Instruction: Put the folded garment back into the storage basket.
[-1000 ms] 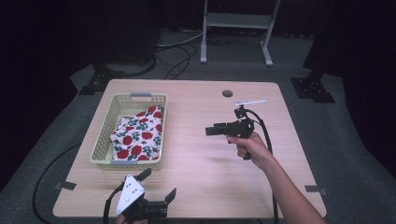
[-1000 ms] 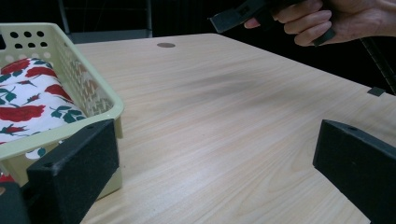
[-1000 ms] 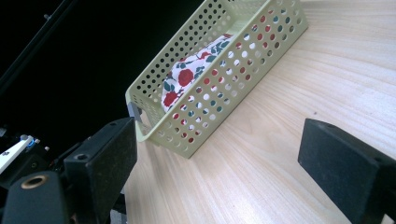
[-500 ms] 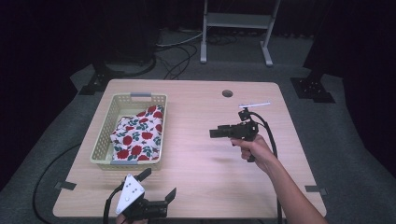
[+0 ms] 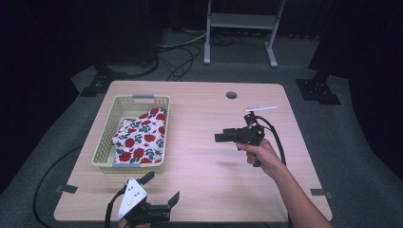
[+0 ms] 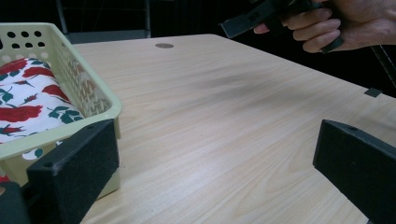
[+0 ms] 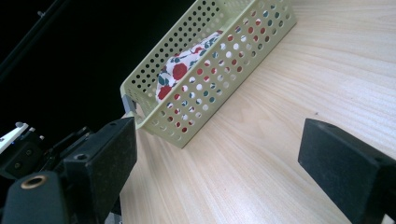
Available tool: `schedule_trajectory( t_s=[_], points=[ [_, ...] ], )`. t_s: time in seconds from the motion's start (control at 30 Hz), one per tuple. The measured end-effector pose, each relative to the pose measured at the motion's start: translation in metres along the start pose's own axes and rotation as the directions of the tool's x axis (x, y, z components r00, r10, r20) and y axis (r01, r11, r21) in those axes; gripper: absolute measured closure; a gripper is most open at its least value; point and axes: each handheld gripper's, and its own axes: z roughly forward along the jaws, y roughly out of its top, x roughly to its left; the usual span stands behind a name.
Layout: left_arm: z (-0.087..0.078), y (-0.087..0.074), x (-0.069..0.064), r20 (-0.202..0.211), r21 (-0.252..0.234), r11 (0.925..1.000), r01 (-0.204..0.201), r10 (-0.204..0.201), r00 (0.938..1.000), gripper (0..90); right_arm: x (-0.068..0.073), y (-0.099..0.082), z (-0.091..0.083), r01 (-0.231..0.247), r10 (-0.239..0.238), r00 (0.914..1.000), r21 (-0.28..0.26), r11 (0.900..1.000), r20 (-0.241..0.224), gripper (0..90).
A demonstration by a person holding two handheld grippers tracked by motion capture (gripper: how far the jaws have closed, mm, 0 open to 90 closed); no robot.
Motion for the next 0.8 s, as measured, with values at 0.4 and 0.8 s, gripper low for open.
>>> schedule_trajectory(
  t_s=[0.4, 0.8],
  points=[
    [0.001, -0.001, -0.001, 0.009, 0.004, 1.0, 0.0, 0.0, 1.0, 0.0, -0.007, -0.013, -0.008, -0.024, 0.024, 0.9996, -0.008, 0.9997, 0.016, 10.8],
    [0.002, -0.001, -0.001, 0.016, 0.004, 1.0, 0.005, -0.006, 0.9999, 0.0, -0.009, -0.022, -0.016, -0.019, 0.019, 0.9995, -0.01, 0.9998, 0.024, 10.8]
  ],
)
